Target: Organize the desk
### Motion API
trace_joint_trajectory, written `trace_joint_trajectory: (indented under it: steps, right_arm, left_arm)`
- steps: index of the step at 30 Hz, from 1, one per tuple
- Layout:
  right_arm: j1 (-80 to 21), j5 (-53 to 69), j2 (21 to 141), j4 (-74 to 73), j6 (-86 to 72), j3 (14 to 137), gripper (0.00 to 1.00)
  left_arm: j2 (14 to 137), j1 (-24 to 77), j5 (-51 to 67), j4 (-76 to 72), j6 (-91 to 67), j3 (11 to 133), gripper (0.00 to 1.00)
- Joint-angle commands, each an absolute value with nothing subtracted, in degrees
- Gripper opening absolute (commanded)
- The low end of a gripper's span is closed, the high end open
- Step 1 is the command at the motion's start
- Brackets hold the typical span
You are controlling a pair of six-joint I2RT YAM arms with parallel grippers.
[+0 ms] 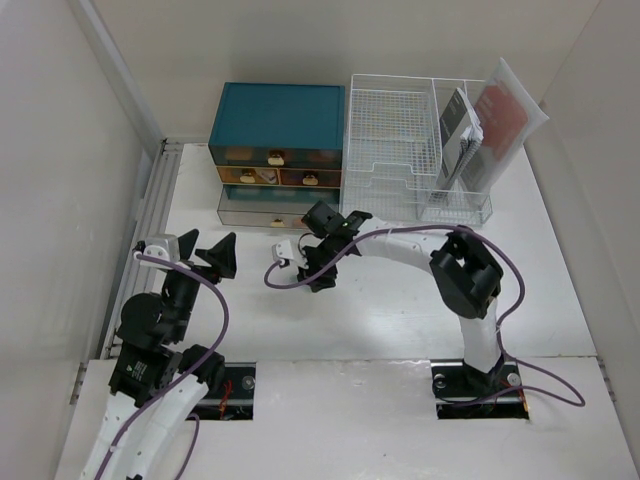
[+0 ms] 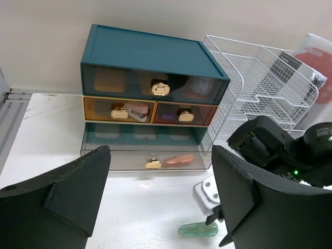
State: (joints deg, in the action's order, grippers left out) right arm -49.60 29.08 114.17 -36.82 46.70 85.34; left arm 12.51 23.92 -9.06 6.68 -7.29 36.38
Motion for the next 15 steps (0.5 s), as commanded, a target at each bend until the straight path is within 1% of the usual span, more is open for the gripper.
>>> trace_joint_trajectory:
  steps: [1,11,15]
  right_arm:
    - [-50.36,28.22,114.43,-33.22,43.95,85.96,0.53]
    - [-50.89,23.47,116.19,-27.34,37.98,83.94,0.54]
    - [-50.89,22.24,117.33,-27.33,36.57,83.94,0.54]
  left_arm:
    - [11.69,24.08,-9.23,4.13,-6.86,36.47,0.76]
    - [11.16,24.08,-9.23,4.13,-6.86,36.47,0.76]
    - [11.16,24.08,-9.23,4.13,-6.86,36.47,0.76]
